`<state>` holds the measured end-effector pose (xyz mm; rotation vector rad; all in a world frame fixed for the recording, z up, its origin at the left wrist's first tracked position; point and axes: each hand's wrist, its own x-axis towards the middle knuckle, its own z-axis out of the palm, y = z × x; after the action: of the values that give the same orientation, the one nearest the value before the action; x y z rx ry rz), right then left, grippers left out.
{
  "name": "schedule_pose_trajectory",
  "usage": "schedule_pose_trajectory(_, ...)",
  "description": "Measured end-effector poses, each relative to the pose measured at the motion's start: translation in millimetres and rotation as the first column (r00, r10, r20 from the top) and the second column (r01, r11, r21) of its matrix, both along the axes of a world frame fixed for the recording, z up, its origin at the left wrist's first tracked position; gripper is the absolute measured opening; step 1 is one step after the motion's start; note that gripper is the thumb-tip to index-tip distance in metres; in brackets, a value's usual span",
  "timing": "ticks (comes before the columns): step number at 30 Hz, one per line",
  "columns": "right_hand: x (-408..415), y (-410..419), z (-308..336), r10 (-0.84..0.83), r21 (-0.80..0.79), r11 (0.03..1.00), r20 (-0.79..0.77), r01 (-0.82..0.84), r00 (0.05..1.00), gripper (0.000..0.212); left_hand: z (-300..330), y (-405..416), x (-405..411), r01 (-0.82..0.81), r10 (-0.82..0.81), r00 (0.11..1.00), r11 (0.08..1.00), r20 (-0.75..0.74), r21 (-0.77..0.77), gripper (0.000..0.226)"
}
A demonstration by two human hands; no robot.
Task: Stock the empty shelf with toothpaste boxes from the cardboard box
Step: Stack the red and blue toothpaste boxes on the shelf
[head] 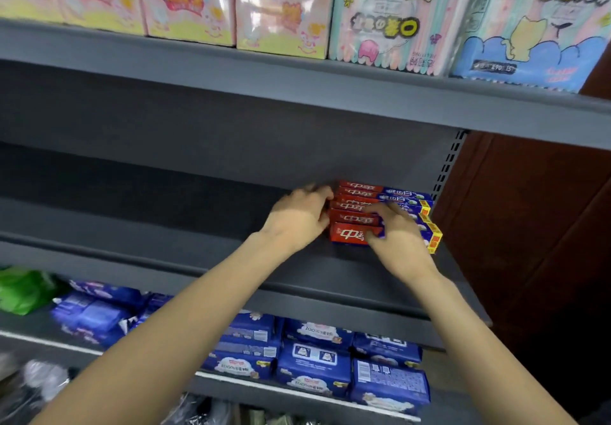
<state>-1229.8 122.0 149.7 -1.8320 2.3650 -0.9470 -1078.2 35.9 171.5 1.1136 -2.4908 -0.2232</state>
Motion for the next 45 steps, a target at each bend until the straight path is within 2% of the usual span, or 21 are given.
schedule_pose_trajectory(2, 33, -5, 3, 0.077, -0.042, 0.996, -0.03, -0.078, 0.997, 0.035, 0, 4, 30, -0.016, 0.022, 1.0, 0.973, 0.022, -0.229, 0.032)
schedule_pose_trajectory(4, 73, -11, 6, 0.154, -0.081, 0.984, -0.022, -0.156, 0.988, 0.028, -1, 6, 66, -0.029, 0.042, 0.999, 0.919, 0.023, -0.392, 0.024)
schedule_pose_trajectory(7, 147, -19, 7, 0.272, -0.108, 0.956, -0.014, -0.272, 0.962, 0.022, -4, 11, 139, -0.119, 0.128, 0.992, 0.879, -0.013, -0.462, 0.011)
schedule_pose_trajectory(11, 269, -28, -3, 0.409, -0.113, 0.907, 0.006, -0.406, 0.913, 0.019, -17, 32, 265, -0.288, 0.278, 0.957, 0.898, -0.079, -0.333, 0.018)
schedule_pose_trajectory(15, 410, -24, -23, 0.525, -0.065, 0.85, 0.037, -0.522, 0.85, 0.016, -34, 59, 403, -0.477, 0.466, 0.879, 0.857, -0.102, -0.197, 0.022)
schedule_pose_trajectory(20, 577, -14, -51, 0.615, 0.027, 0.783, 0.119, -0.622, 0.78, 0.018, -65, 84, 565, -0.608, 0.611, 0.792, 0.79, 0.012, -0.086, 0.022)
schedule_pose_trajectory(25, 703, -14, -81, 0.67, 0.128, 0.711, 0.173, -0.691, 0.722, 0.022, -96, 92, 688, -0.719, 0.716, 0.695, 0.695, 0.07, 0.021, 0.023)
schedule_pose_trajectory(30, 804, -35, -113, 0.707, 0.272, 0.624, 0.202, -0.732, 0.678, 0.028, -121, 76, 781, -0.779, 0.758, 0.624, 0.622, 0.192, 0.076, 0.025)
schedule_pose_trajectory(34, 874, -63, -134, 0.72, 0.297, 0.556, 0.295, -0.776, 0.628, 0.033, -143, 55, 852, -0.825, 0.782, 0.565, 0.545, 0.264, 0.149, 0.028)
schedule_pose_trajectory(40, 956, -84, -146, 0.742, 0.335, 0.479, 0.34, -0.811, 0.578, 0.043, -165, 42, 949, -0.88, 0.821, 0.464, 0.469, 0.332, 0.072, 0.046)
schedule_pose_trajectory(43, 990, -84, -155, 0.749, 0.387, 0.398, 0.386, -0.832, 0.538, 0.051, -175, 42, 993, -0.876, 0.798, 0.473, 0.472, 0.374, 0.1, 0.054)
schedule_pose_trajectory(45, 1013, -81, -159, 0.746, 0.409, 0.349, 0.423, -0.843, 0.514, 0.054, -180, 41, 1022, -0.85, 0.727, 0.52, 0.491, 0.448, 0.19, 0.057)
